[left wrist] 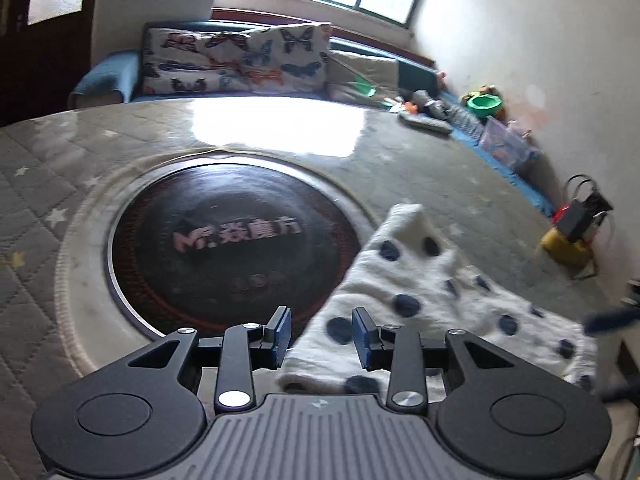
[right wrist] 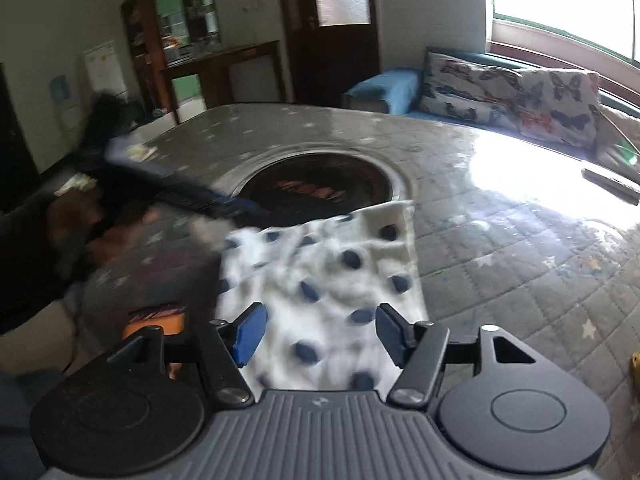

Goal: Fold clothes

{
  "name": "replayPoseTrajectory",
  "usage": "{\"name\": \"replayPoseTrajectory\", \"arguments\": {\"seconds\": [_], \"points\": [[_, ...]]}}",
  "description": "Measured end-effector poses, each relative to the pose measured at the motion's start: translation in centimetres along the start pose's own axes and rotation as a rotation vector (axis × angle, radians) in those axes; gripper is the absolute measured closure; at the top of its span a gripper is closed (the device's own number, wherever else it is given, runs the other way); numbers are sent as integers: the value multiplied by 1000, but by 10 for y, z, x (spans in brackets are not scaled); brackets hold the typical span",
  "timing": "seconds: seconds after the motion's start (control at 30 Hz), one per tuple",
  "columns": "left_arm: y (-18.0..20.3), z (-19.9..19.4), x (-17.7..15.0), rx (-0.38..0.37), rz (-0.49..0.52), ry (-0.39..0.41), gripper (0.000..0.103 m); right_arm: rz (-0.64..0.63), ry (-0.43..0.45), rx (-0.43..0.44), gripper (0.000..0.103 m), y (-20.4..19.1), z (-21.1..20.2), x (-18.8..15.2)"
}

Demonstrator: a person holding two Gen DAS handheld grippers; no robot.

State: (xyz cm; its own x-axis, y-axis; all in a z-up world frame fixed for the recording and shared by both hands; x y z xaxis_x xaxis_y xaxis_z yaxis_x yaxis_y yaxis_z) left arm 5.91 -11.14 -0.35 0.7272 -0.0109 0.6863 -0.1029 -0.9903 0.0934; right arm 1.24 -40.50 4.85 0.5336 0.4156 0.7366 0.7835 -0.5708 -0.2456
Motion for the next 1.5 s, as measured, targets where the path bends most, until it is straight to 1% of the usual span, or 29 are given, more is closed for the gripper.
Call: {"name": "replayPoseTrajectory", "arguments": {"seconds": [0.1, 0.3, 0.4, 0.5, 0.53, 0.6, 0.7, 0.73, 0.77, 0.97, 1.13, 1.3, 1.4, 1.5], "points": [[-2, 8, -4, 0, -3, -21, 63, -48, -33, 19, 37, -22, -5, -10], [0, 19, -10, -1, 6, -56, 63, -129, -107, 30, 35, -53, -4, -25], [1, 20, -11, 6, 12, -55, 63, -169, -163, 8, 35, -55, 7, -38], [2, 19, -12, 9, 20, -51, 65, -200, -201, -8, 35, -55, 18, -46], [3, 18, -13, 11, 26, -49, 66, -213, -214, -17, 35, -55, 21, -49], [5, 17, -15, 10, 44, -45, 72, -256, -239, -41, 36, -56, 24, -56], [10, 14, -19, 26, 74, -35, 76, -338, -273, -101, 41, -57, 26, -63], [11, 13, -20, 31, 82, -32, 76, -361, -281, -122, 45, -57, 27, -65], [11, 12, -21, 35, 84, -33, 77, -380, -288, -139, 45, -55, 28, -66], [14, 6, -24, 51, 85, -40, 78, -466, -310, -238, 45, -41, 29, -69], [17, 9, -20, 67, 78, -63, 77, -460, -300, -319, 45, -15, 32, -64], [20, 13, -16, 84, 66, -81, 77, -408, -273, -404, 45, 20, 38, -53], [22, 13, -15, 91, 63, -88, 77, -346, -239, -416, 45, 39, 40, -45], [21, 13, -15, 102, 55, -92, 72, -311, -217, -419, 44, 48, 37, -45]]}}
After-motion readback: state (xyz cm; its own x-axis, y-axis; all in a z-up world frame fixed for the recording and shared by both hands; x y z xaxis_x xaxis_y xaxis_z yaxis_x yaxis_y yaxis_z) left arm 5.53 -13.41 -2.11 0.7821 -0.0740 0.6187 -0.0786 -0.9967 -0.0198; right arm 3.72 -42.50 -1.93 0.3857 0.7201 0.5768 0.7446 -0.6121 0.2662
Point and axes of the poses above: each gripper's, at about its wrist camera, not at the fingertips, and z roughly the way its jaws point, y to its right, x to its top, the point moved 6 cm from there along z, roughly the way its jaws point, and after that the axes turned 12 degrees about x, right-handed, at the moved point
